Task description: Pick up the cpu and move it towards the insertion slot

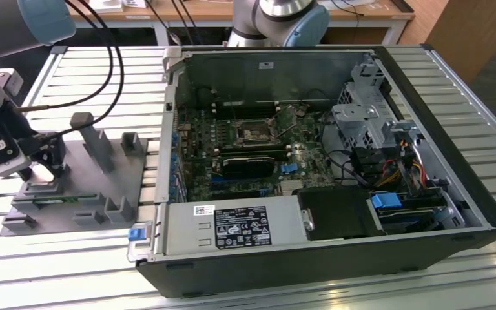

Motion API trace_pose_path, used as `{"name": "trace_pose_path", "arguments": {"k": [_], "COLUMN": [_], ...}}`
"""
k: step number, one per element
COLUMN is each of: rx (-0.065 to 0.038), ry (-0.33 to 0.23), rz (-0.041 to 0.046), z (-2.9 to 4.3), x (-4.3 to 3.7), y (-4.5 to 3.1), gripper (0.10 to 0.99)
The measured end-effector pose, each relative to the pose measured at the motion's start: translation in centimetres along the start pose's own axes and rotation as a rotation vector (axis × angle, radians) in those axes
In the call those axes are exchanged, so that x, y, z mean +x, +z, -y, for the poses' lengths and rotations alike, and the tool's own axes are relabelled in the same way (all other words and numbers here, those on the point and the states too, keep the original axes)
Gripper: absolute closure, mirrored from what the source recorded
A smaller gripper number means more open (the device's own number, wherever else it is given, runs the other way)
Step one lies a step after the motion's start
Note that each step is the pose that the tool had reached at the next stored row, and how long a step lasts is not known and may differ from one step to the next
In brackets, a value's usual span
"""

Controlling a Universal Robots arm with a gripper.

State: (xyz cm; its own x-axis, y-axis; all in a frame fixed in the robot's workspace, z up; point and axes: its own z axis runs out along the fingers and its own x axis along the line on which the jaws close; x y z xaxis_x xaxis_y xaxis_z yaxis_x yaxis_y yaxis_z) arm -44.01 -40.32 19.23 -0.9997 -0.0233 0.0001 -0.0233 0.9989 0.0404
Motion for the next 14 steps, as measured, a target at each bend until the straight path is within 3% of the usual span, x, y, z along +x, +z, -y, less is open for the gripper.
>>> {"name": "trace_pose_path", "arguments": {"k": [14], "rx": [-0.005], "ry": [0.0], "rz": [0.0], "z": [0.0], "x": [-0.01], "y": [-0.37], "gripper": [0.541]}}
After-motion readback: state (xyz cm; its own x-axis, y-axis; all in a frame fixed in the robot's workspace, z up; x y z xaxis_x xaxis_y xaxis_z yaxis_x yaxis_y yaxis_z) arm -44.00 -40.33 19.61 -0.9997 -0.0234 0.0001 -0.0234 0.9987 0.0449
